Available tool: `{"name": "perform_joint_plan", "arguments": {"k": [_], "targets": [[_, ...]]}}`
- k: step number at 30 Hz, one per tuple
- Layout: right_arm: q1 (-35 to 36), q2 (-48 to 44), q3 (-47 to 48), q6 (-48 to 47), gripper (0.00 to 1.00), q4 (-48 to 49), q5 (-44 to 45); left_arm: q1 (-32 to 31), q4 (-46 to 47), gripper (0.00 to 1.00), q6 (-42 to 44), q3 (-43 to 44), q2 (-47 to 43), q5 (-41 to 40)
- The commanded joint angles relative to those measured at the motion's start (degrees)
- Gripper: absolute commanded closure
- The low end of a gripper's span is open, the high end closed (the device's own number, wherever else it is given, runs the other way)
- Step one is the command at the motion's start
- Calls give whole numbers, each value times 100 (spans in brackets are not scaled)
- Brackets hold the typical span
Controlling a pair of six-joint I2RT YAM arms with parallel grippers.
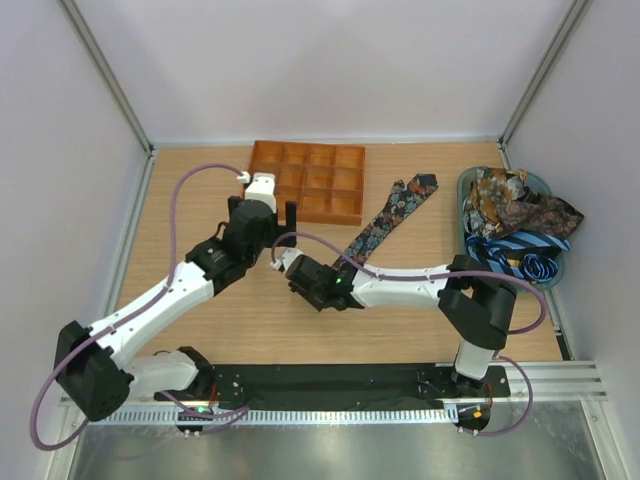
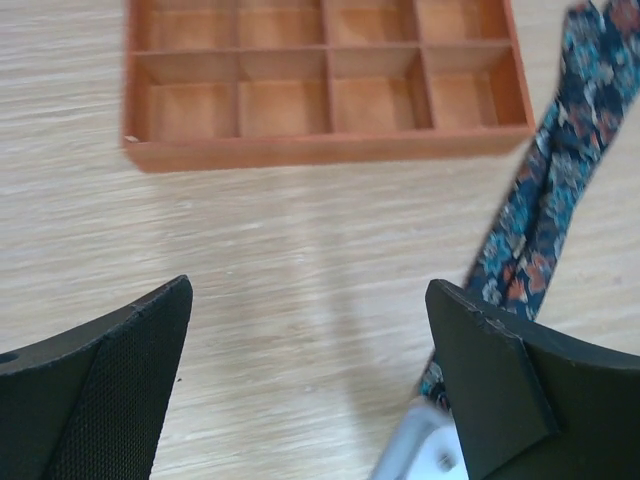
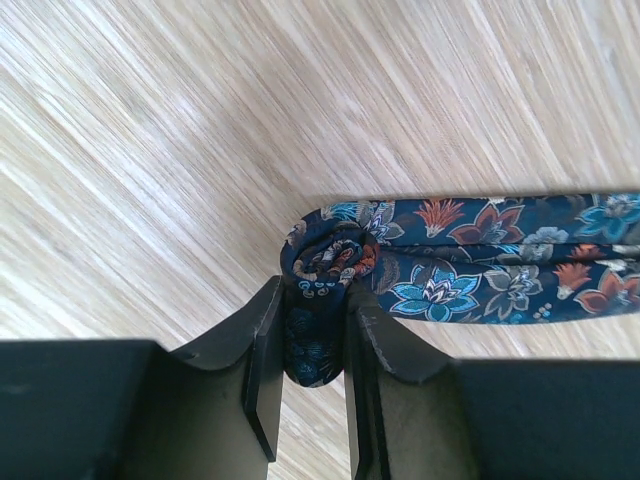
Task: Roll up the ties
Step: Roll the tie
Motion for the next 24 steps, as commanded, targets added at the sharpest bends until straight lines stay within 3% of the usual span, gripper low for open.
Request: {"name": "perform_joint_plan", "arguments": {"k": [1, 4, 10, 18, 22, 24], "targets": [[-283, -358, -239, 257, 78, 574, -919, 79, 628, 0, -791, -359, -549, -1031], [-590, -516, -433, 328, 78, 803, -1473, 158, 812, 0, -1205, -676, -980, -1340], [-1283, -631, -679, 548, 78, 1137, -2800, 193, 1427, 0, -1137, -1459, -1386, -1174], [-2339, -377, -969, 1013, 78, 1770, -4811, 193, 2243, 0, 94, -1854, -964, 740], [-2735, 10, -1048, 1294, 79, 2260, -5542, 167, 3016, 0, 857, -2250, -728, 2189], [-2937, 238, -1092, 1461, 79, 2516, -5754, 88, 2897, 0, 1104, -2137, -394, 2595]]}}
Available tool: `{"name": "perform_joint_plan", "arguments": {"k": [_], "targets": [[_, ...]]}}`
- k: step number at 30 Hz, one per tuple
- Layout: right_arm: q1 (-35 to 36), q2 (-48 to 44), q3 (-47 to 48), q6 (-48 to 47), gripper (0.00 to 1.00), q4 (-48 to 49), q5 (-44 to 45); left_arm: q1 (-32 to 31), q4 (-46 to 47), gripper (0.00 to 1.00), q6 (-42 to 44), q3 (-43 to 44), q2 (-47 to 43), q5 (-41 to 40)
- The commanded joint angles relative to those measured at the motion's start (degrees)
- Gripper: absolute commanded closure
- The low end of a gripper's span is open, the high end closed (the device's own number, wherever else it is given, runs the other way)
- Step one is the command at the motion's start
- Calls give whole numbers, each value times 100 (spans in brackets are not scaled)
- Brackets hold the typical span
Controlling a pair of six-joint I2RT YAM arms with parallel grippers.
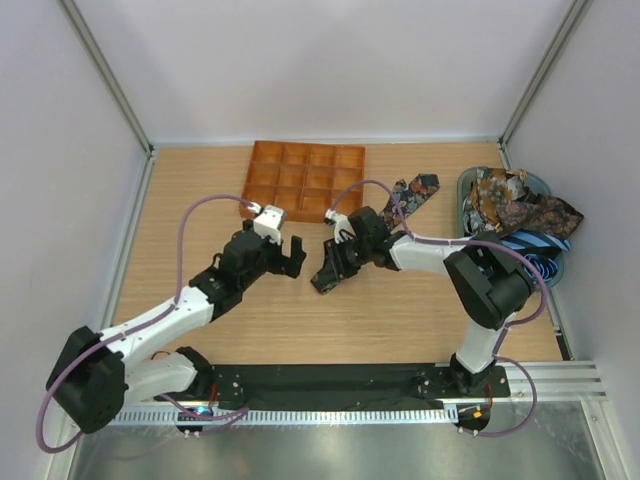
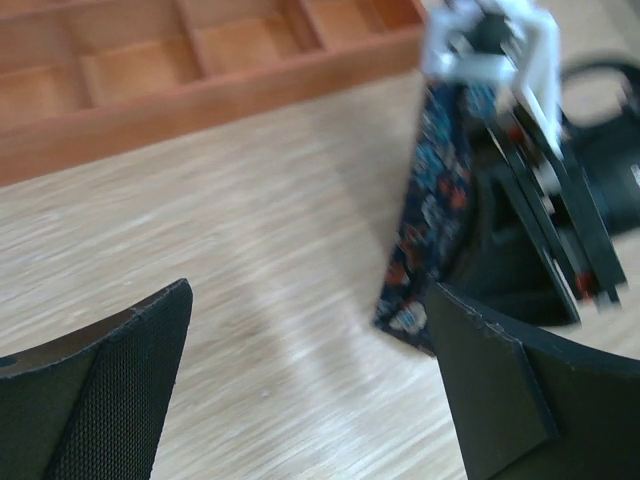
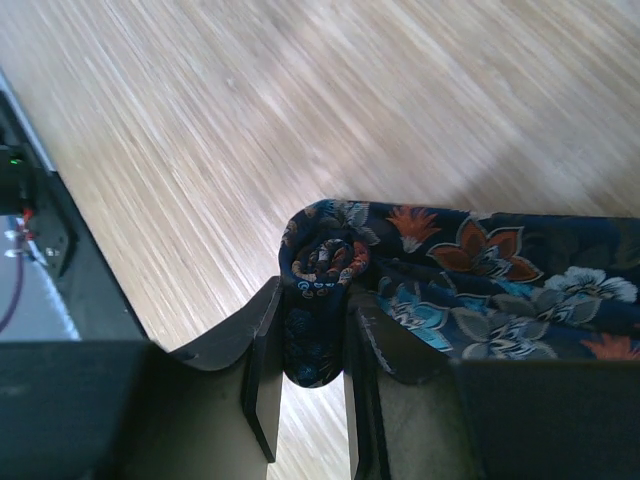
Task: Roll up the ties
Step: Roll the tie
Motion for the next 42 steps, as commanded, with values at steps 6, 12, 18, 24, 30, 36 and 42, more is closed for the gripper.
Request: {"name": "perform_joint_plan", "arguments": {"k": [6, 12, 18, 24, 30, 36, 42], "targets": [[-513, 553, -227, 626, 79, 1107, -1213, -447, -118, 0, 1263, 533, 1215, 1494], [-768, 799, -368, 1048, 79, 1704, -1599, -579, -522, 0, 1685, 901, 1997, 2092], [-847, 826, -386, 1145, 78, 1811, -1696, -684, -892, 0, 1948, 1298, 2648, 1681], [-865, 878, -368, 1241, 77, 1890, -1810, -737, -953, 0, 2081, 1560, 2991, 1575], [-882, 922, -368, 1312, 76, 1942, -1889, -834, -1199, 2, 2160, 1763, 3308, 1469], [-891, 914, -386, 1400, 76, 2031, -1960, -869, -1401, 9, 2143, 1930, 3580, 1205], [-882, 905, -429, 1523, 76, 2180, -2083, -869, -1454, 20, 2072, 2045, 3695, 1012]]}}
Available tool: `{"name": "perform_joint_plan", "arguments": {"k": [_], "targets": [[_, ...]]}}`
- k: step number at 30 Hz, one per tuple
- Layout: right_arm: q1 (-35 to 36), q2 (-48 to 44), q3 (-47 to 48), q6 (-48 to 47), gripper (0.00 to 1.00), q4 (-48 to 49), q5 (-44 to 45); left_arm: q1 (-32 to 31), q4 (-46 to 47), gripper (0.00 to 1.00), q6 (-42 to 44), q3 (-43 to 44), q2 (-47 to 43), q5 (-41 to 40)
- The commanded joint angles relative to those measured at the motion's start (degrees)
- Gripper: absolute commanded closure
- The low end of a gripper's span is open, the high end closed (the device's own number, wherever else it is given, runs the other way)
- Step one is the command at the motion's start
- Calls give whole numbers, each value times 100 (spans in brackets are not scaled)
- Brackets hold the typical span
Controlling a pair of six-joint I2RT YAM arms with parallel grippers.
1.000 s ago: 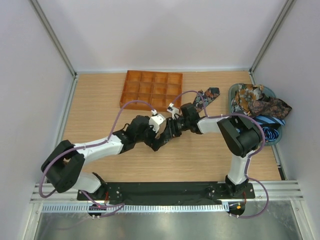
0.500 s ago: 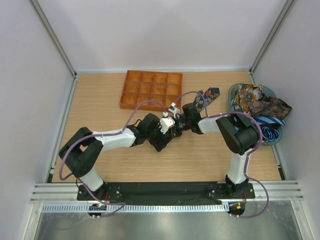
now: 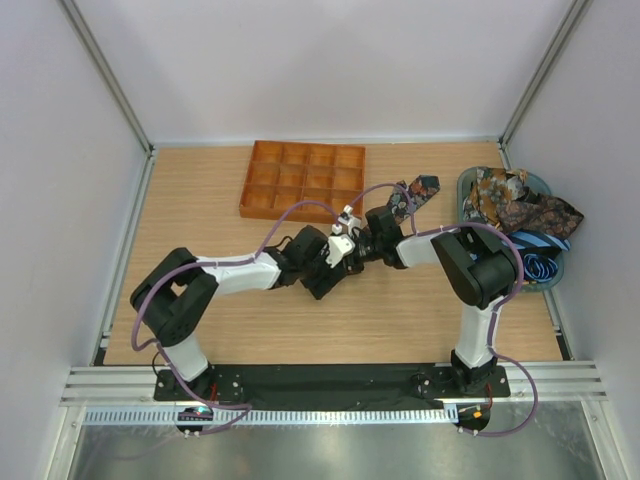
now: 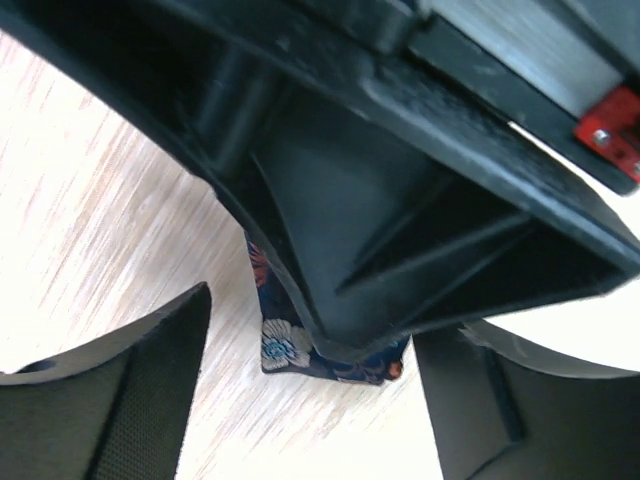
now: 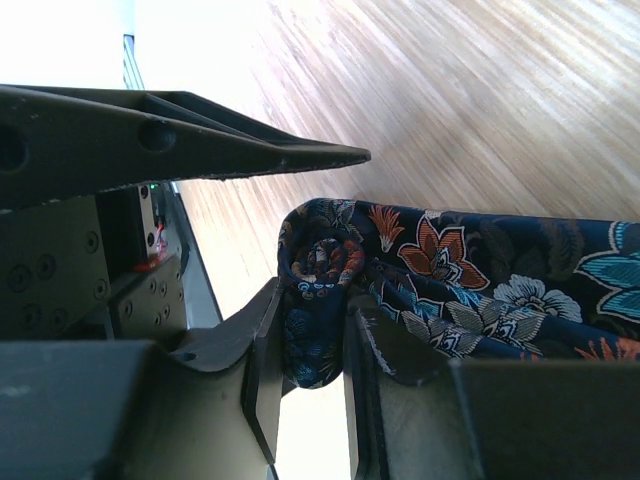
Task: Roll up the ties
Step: Roll the tie
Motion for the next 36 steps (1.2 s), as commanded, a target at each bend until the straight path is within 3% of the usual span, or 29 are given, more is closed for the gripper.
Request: {"name": "perform_joint_plan", "arguments": {"k": [1, 4, 8, 15, 19, 26, 32, 36], "targets": [[-17, -7, -45, 117, 76, 307, -192, -23, -164, 22, 2, 163, 130, -219], [-17, 11, -19, 188, 76, 333, -263, -23, -199, 31, -50, 207, 217, -245], [-17, 29, 51, 249, 76, 289, -324, -23, -384, 51, -130, 347, 323, -219], [-17, 2, 105, 460, 72, 429, -465, -15, -437, 57, -209, 321, 236, -201], [-8, -59, 52, 496, 69, 465, -430, -15, -437, 55, -235, 286, 165, -175], [-26, 415, 140, 373, 70, 307, -351, -23, -446, 23, -297, 339, 148, -498], [-43, 538, 140, 258, 70, 228, -324, -23, -367, 20, -148, 417, 173, -395], [-78, 591, 192, 144, 70, 105, -254, -23, -726, 23, -51, 768, 463, -219]]}}
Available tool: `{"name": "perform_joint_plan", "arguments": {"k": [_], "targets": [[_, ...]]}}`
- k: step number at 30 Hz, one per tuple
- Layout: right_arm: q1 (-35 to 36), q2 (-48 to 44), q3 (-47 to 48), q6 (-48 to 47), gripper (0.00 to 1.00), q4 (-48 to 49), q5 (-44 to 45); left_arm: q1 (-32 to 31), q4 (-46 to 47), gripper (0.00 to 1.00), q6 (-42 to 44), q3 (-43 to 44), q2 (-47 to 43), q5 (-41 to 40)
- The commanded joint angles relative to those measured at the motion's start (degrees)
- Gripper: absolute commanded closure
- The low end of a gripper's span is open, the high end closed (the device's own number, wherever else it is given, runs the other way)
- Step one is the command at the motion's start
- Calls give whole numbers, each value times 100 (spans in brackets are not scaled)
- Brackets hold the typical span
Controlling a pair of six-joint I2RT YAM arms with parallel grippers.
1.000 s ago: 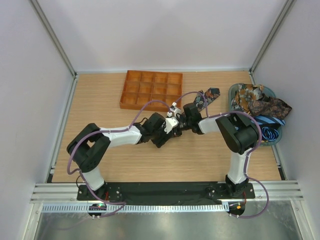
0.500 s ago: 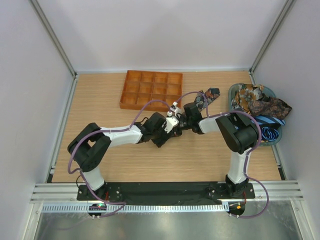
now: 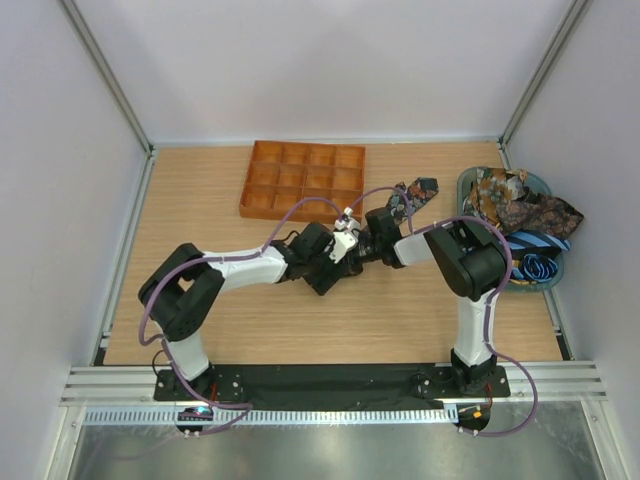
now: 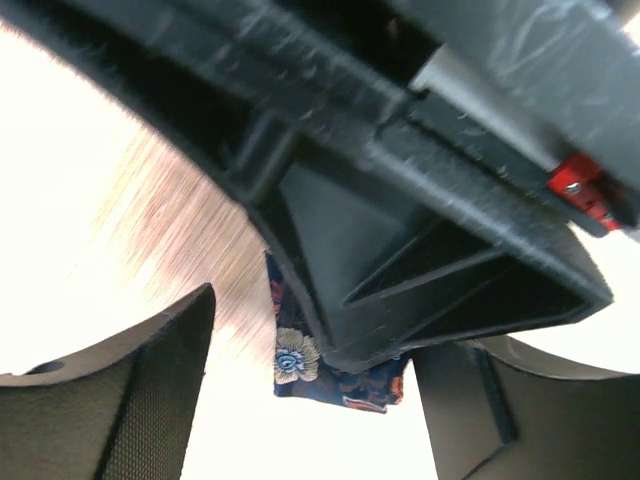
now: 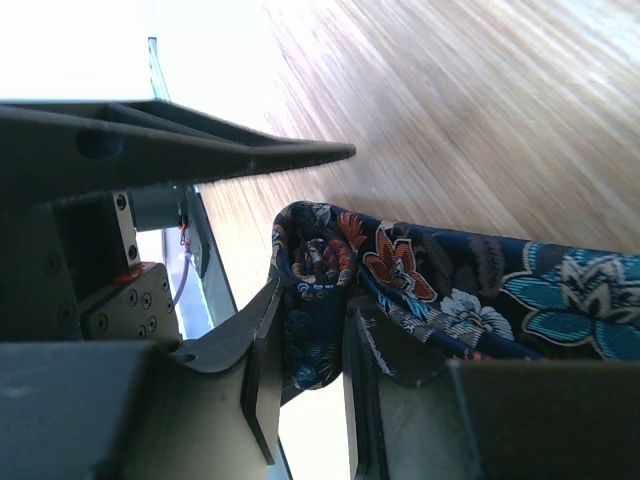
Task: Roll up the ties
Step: Roll the tie
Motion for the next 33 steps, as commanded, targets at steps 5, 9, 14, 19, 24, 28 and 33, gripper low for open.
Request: {"name": "perform_joint_plan", "arguments": {"k": [5, 9, 14, 19, 24, 28, 33], "targets": [[0, 108, 151, -375, 70, -307, 192, 12, -448, 44, 113, 394, 399, 92], [0, 55, 169, -445, 66, -412, 254, 20, -483, 60, 96, 367, 408, 83], [-8, 2, 204, -498, 57, -535, 367, 20, -483, 64, 60, 341, 417, 92], [-26, -278, 134, -629, 54, -764, 701, 21, -518, 67, 34, 341, 443, 136], [-166, -525, -68, -428, 51, -493, 781, 20, -606, 70, -1, 429, 522, 162], [-263, -709, -314, -147, 49, -62, 632, 21, -668, 72, -10, 464, 566, 188], [-439, -867, -525, 117, 46, 377, 596, 20, -755, 73, -28, 517, 645, 232]]}}
